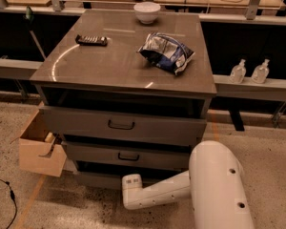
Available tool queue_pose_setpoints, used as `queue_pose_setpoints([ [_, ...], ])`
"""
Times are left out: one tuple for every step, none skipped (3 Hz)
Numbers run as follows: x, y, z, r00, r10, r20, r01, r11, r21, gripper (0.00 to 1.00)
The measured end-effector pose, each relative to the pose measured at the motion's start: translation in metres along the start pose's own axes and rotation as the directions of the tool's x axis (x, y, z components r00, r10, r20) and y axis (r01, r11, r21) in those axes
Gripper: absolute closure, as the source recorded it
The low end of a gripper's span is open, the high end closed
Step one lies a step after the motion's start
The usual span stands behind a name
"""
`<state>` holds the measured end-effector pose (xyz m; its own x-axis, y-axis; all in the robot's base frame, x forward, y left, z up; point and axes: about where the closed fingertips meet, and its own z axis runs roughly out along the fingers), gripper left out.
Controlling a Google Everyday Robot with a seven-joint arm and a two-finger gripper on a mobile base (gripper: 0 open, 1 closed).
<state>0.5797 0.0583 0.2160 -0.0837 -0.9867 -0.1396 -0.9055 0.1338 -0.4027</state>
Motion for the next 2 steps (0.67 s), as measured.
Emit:
queue_pose_setpoints([
  [-0.0031, 0.0011, 0.0016, 1.000, -0.005, 0.010, 0.005, 0.9999, -0.012, 0.37],
  [-0.0065, 0.0022, 0.0051, 1.000, -0.008, 0.017, 0.008, 0.9997, -0.022, 0.48],
])
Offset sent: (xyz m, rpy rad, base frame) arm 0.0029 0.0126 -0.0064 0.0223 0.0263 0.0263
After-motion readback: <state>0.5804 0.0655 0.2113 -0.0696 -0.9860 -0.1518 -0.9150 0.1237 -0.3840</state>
